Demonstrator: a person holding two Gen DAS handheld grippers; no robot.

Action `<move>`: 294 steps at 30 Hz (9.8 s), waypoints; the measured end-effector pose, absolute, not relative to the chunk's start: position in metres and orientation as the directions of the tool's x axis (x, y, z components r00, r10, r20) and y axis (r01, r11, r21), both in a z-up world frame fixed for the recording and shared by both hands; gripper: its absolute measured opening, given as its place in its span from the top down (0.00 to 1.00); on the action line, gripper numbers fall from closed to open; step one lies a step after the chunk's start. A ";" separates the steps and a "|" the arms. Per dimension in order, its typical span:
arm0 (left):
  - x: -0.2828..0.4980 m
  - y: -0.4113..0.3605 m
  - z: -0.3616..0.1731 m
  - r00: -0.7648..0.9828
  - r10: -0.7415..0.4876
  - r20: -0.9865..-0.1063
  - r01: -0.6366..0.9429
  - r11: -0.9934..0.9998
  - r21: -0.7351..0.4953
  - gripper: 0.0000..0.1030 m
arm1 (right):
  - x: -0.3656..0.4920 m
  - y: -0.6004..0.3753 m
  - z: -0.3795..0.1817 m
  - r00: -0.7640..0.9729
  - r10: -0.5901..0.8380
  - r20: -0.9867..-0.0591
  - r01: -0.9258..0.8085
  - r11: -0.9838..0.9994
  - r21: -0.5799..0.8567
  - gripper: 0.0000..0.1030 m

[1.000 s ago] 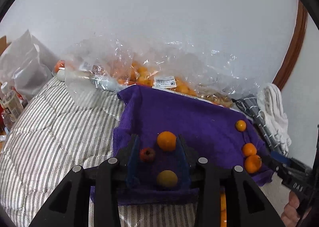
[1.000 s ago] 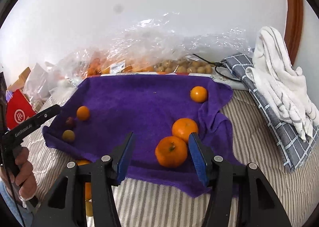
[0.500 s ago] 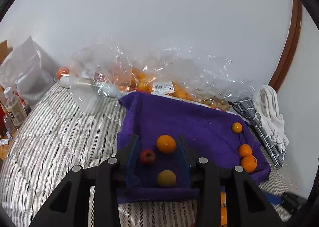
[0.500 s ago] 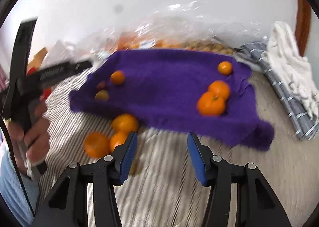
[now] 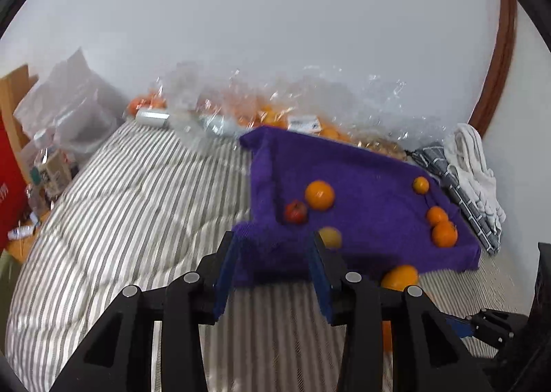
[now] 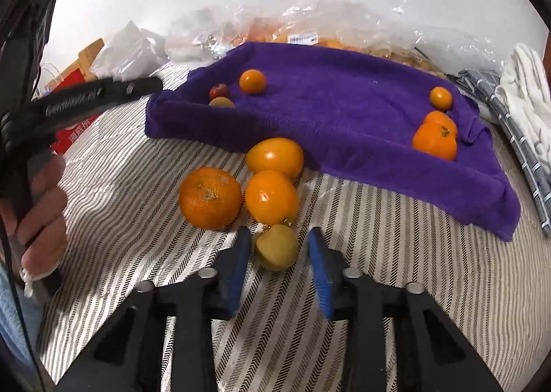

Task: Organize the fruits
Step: 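Grasp a yellow-green fruit on the bedspread with the right gripper, then grasp a large orange with the left gripper while the right holds the yellow-green fruit, then carry the yellow-green fruit and large orange over the towel with both grippers, then lower and open the right gripper on the towel while the left releases the orange, then grasp a small orange on the bedspread with the right gripper and lift it, then grasp a yellow mango-like fruit with the left gripper while the right holds the orange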

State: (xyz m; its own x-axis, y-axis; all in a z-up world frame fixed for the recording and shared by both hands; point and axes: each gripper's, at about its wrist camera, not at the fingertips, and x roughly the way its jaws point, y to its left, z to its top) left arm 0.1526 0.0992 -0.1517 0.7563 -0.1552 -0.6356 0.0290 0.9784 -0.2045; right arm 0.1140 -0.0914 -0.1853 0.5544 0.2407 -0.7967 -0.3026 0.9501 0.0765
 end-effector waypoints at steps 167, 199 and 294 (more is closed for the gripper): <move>0.242 0.033 -0.160 0.658 -0.234 -0.716 0.099 0.969 -0.225 0.62 | 0.281 -0.238 -0.177 0.632 0.160 -0.759 -0.063 0.986 0.155 0.72; 0.205 0.057 -0.142 0.767 -0.204 -0.609 0.084 0.972 -0.219 0.54 | 0.217 -0.207 -0.135 0.744 -0.004 -0.668 -0.027 0.999 -0.037 0.61; 0.180 -0.034 -0.182 0.537 -0.306 -0.786 0.306 0.939 -0.157 0.54 | 0.136 -0.244 -0.188 0.649 0.114 -0.752 0.000 0.989 0.151 0.68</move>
State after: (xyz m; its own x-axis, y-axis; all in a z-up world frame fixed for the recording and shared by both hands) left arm 0.1797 -0.0338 -0.1823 0.5369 -0.3065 -0.7860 0.3063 0.9389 -0.1569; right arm 0.1357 -0.2444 -0.1878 0.6488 0.1144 -0.7523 0.0004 0.9886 0.1507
